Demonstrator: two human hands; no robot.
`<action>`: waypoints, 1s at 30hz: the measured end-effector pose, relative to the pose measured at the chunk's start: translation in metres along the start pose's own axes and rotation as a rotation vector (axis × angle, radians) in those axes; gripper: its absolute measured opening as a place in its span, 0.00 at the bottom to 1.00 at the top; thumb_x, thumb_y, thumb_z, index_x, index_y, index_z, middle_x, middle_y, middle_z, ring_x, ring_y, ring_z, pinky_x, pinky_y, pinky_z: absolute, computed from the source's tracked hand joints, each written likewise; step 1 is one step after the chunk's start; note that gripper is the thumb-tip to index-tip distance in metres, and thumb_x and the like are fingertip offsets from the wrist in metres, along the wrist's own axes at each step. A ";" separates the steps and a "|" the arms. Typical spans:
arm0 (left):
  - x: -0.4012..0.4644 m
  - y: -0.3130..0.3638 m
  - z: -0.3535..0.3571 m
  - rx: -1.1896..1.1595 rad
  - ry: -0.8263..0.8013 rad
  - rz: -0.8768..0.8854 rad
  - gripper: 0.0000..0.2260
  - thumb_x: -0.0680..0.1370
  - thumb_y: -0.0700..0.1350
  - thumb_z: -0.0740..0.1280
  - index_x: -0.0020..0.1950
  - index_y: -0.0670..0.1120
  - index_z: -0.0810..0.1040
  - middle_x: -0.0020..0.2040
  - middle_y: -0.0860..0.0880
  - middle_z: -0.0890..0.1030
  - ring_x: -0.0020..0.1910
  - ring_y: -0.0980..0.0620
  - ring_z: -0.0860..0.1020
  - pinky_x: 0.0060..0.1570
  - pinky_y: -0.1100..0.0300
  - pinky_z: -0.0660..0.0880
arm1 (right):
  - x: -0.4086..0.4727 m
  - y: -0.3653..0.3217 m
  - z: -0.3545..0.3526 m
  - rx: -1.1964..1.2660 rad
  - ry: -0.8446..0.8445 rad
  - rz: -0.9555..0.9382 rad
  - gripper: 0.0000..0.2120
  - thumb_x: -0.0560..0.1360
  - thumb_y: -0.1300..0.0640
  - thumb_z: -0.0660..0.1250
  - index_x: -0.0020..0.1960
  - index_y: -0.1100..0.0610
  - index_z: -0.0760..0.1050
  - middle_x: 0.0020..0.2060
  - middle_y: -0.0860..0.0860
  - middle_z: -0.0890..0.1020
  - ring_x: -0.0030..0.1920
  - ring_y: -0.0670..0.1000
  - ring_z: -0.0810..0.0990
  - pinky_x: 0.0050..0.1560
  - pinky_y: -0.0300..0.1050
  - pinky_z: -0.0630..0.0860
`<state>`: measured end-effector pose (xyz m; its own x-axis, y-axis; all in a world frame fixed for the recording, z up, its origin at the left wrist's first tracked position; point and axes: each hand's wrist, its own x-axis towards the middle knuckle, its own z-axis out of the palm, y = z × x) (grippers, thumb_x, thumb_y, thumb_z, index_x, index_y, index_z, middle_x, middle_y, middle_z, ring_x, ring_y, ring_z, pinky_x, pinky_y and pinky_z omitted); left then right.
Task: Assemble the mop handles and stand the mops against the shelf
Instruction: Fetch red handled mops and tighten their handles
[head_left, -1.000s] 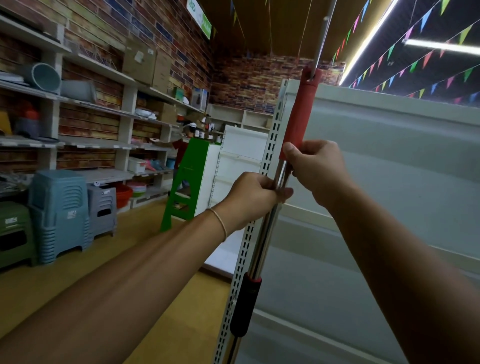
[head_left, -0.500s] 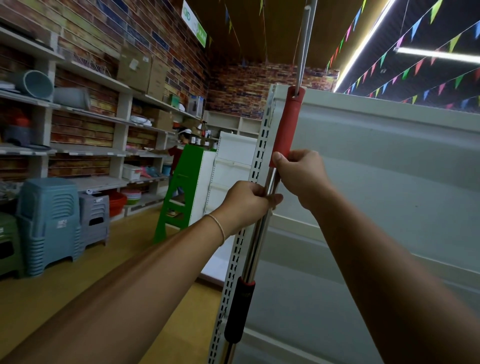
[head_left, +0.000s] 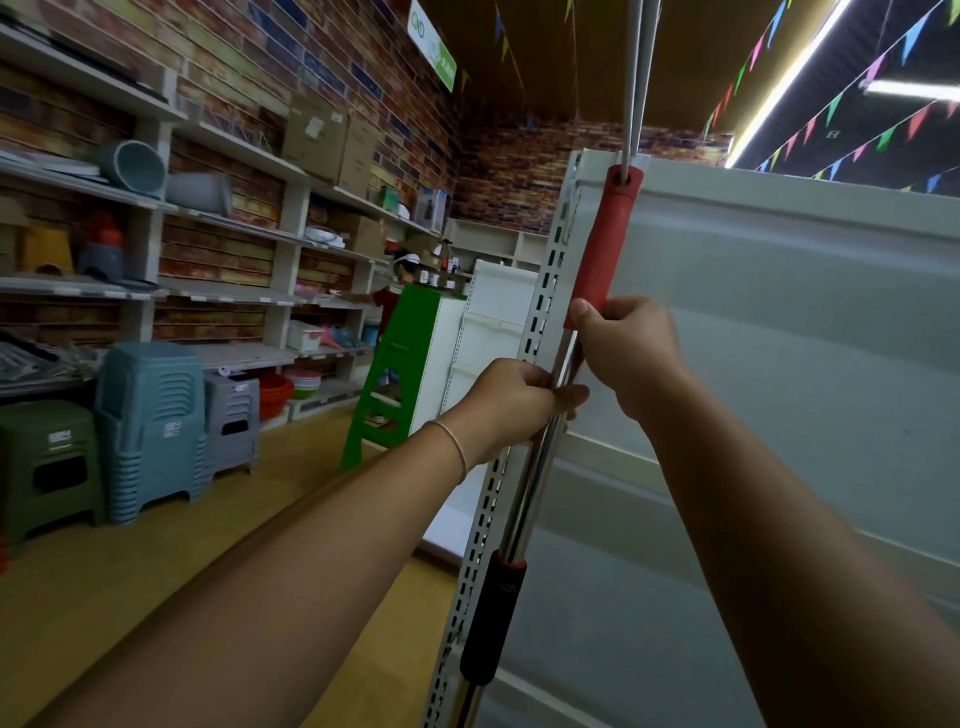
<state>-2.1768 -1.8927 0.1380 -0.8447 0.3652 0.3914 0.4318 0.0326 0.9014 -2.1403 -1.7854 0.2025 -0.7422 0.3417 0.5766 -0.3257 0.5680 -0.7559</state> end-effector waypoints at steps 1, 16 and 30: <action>0.000 0.000 0.000 -0.019 -0.005 -0.007 0.08 0.75 0.50 0.71 0.44 0.46 0.81 0.42 0.48 0.86 0.45 0.47 0.84 0.50 0.50 0.80 | 0.001 0.001 0.000 0.014 -0.003 -0.009 0.09 0.79 0.49 0.66 0.42 0.50 0.78 0.34 0.47 0.82 0.24 0.42 0.79 0.21 0.31 0.70; -0.005 0.003 0.000 0.030 -0.016 -0.001 0.08 0.75 0.50 0.70 0.41 0.48 0.81 0.41 0.48 0.86 0.41 0.50 0.83 0.44 0.55 0.80 | -0.002 -0.010 0.004 -0.088 0.057 0.111 0.11 0.78 0.48 0.66 0.39 0.49 0.71 0.37 0.50 0.80 0.36 0.48 0.80 0.32 0.40 0.74; -0.122 -0.021 0.056 0.835 -0.009 0.565 0.32 0.75 0.46 0.62 0.77 0.43 0.56 0.77 0.39 0.57 0.75 0.39 0.57 0.73 0.47 0.56 | -0.135 0.013 -0.073 -0.504 0.165 0.186 0.29 0.79 0.41 0.58 0.48 0.69 0.78 0.44 0.65 0.84 0.46 0.64 0.83 0.50 0.63 0.80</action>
<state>-2.0648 -1.8864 0.0613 -0.4464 0.5354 0.7170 0.8547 0.4923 0.1645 -2.0011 -1.7690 0.1371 -0.6459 0.5595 0.5194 0.1516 0.7608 -0.6310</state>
